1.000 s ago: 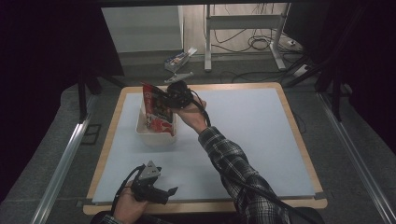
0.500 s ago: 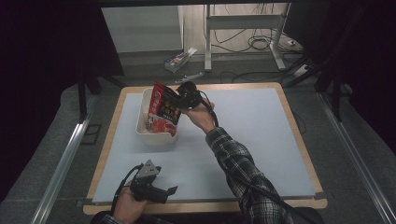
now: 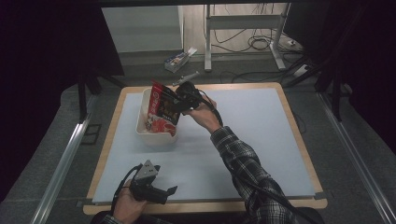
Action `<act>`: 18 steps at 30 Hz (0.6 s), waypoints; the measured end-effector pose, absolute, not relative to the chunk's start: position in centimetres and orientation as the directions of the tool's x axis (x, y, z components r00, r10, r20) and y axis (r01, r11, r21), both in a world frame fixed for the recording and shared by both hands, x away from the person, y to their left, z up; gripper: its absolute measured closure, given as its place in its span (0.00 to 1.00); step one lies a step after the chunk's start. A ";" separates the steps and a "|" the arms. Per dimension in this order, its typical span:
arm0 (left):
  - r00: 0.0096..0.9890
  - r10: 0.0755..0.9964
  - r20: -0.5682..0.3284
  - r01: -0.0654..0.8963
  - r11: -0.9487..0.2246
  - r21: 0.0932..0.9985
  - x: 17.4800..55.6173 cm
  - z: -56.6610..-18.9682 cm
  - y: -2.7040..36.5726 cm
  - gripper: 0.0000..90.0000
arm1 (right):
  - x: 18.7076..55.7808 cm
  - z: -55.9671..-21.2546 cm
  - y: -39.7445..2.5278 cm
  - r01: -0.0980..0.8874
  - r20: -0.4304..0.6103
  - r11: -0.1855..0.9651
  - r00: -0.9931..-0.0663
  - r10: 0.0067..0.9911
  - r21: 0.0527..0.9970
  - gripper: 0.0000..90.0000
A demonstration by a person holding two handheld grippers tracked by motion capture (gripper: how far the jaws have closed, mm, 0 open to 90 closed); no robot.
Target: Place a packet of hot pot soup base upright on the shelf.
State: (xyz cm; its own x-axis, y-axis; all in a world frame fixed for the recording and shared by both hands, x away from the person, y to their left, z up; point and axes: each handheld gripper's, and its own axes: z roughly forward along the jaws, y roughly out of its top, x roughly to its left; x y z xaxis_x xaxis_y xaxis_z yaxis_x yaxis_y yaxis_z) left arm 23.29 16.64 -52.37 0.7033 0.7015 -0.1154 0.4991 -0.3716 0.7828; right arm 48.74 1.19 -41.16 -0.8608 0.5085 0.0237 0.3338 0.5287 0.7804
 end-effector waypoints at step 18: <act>0.700 0.701 -0.138 0.505 -0.349 0.789 23.6 -52.6 16.9 0.01 | 47.8 -40.1 -0.9 0.319 0.032 0.519 -0.873 0.487 0.793 0.08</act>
State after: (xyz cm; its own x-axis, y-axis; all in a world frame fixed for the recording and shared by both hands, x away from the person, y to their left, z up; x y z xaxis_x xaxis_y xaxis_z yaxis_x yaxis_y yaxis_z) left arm 23.61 16.95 -52.57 0.6996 0.7011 -0.1379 0.5052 -0.3489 0.7894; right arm 47.82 -0.93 -40.14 -0.8726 0.4874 0.0317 0.3187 0.5190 0.7931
